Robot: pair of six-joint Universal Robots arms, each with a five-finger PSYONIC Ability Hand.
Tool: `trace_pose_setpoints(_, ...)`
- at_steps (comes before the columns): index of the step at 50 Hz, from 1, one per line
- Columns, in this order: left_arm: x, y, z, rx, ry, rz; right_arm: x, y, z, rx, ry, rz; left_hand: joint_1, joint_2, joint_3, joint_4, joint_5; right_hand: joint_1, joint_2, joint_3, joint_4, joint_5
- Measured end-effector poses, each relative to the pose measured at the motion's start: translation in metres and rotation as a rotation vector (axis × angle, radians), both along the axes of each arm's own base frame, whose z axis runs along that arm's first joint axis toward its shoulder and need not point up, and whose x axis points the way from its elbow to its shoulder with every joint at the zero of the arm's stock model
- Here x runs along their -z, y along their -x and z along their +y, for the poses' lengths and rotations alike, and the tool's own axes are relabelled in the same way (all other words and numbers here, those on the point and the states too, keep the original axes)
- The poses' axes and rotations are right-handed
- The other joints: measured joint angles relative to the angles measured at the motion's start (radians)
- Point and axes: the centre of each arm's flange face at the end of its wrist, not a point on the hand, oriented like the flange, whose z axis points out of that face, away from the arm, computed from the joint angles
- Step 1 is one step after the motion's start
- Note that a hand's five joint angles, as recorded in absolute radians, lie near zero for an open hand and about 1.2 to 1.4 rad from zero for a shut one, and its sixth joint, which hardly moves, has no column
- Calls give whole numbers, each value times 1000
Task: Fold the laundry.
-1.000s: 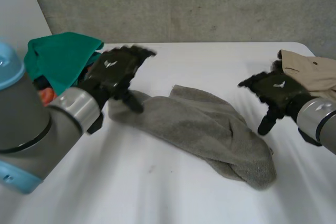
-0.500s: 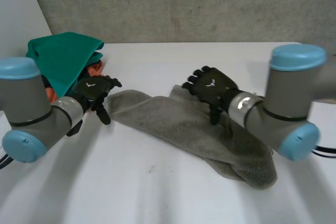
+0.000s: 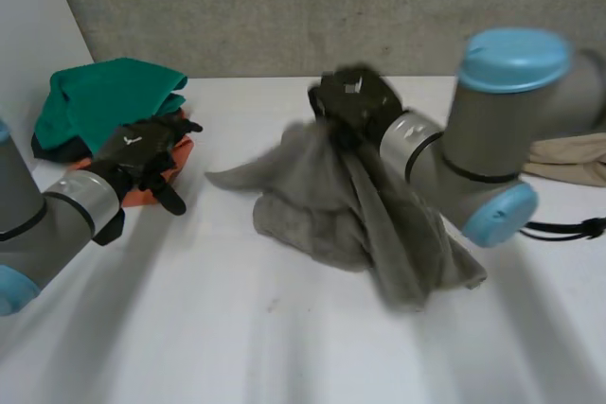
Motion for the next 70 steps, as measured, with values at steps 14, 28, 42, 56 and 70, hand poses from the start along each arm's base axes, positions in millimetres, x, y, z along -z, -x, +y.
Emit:
trace_pose_setpoints(14, 39, 46, -8, 23, -248, 208, -32, 30, 84, -117, 118, 4, 0, 0, 0, 0, 0, 0, 0, 5, 2, 9)
trace_pose_setpoints(28, 21, 22, -10, -150, -210, 204, -20, 43, 79, -87, 93, 43, 0, 0, 0, 0, 0, 0, 0, 5, 4, 9)
trace_pose_setpoints(42, 32, 38, 10, 48, -267, 230, -16, 35, 100, -137, 78, 56, 0, 0, 0, 0, 0, 0, 0, 5, 4, 9)
trace_pose_setpoints(56, 56, 87, -20, -12, -241, 208, -17, 46, 92, -89, 74, 23, 966, 966, 952, 971, 913, 0, 0, 5, 5, 9)
trace_pose_setpoints(70, -161, 82, -70, -28, 566, 497, -96, 40, 0, 272, 593, -313, 966, 987, 974, 994, 913, 0, 2, 10, 6, 9)
